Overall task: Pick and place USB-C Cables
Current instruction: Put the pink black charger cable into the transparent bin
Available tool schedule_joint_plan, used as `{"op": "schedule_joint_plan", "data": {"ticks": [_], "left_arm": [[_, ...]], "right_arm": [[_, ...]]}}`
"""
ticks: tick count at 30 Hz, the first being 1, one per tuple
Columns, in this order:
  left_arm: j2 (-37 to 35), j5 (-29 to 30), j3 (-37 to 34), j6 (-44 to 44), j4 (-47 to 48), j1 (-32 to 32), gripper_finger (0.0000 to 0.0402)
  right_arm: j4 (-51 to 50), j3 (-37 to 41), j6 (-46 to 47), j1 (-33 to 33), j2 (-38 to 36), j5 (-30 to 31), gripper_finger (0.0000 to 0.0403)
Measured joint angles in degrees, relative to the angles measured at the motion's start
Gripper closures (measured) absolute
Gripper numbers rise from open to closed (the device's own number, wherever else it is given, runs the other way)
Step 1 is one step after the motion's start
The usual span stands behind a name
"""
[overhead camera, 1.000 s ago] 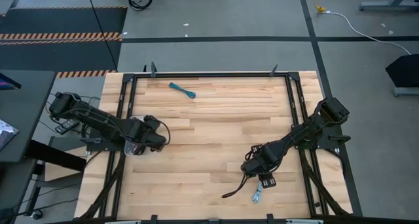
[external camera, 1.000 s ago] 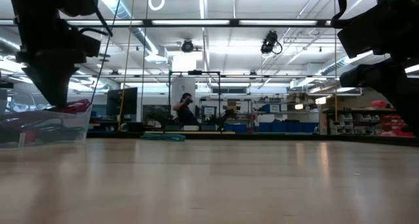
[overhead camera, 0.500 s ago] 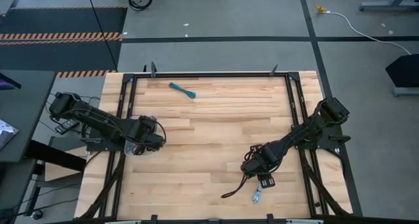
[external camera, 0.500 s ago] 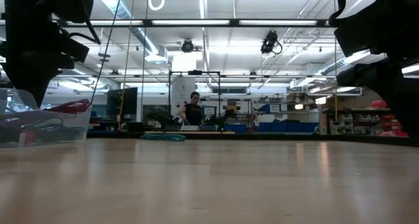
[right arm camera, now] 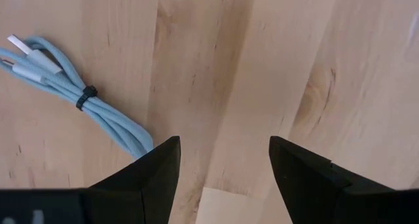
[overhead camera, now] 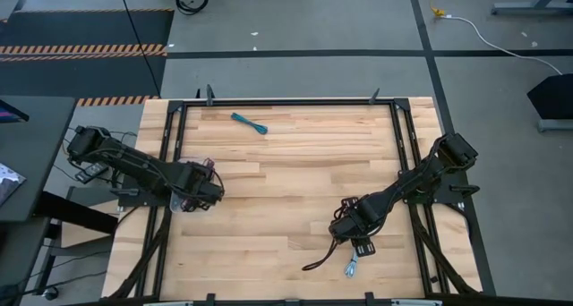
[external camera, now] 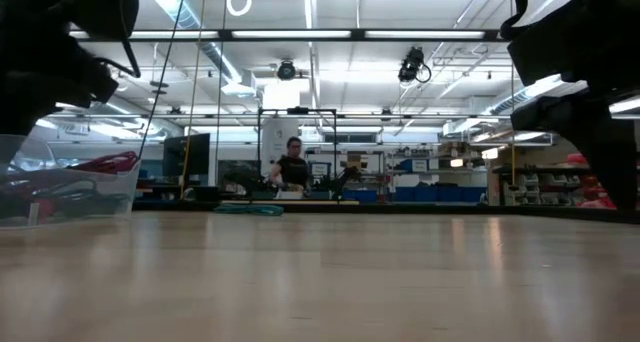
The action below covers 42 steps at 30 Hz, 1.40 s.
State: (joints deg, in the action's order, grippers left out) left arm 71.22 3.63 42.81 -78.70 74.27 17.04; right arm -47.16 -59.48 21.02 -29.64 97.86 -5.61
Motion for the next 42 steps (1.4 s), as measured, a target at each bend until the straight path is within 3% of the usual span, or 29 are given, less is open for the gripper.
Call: {"op": "schedule_joint_plan", "data": {"ticks": [9,21,27,33,37,42], "left_arm": [[0.02,10.75,0.0,4.86,-5.49,0.22,0.035],[0.02,17.41,0.0,4.52,-5.19,-1.11,0.0233],[0.02,19.06,0.0,6.31,-5.65,-3.55,0.0202],[0.02,17.67,-0.86,9.31,-10.04,-5.31,0.0209],[0.02,14.15,-5.35,10.78,-16.57,-6.54,0.0243],[0.02,13.66,-10.74,9.28,-17.74,-7.74,0.0288]], "right_arm": [[0.05,0.0,0.02,0.0,0.0,0.01,0.0163],[0.22,0.0,0.92,-0.47,0.0,0.07,0.0163],[0.22,0.0,0.92,-1.52,0.0,0.04,0.0163],[0.2,0.0,0.94,-2.14,0.0,0.04,0.0163],[0.17,0.0,0.94,-2.27,0.0,0.02,0.0163],[0.15,0.01,0.49,-2.24,0.0,0.02,0.0163]]}}
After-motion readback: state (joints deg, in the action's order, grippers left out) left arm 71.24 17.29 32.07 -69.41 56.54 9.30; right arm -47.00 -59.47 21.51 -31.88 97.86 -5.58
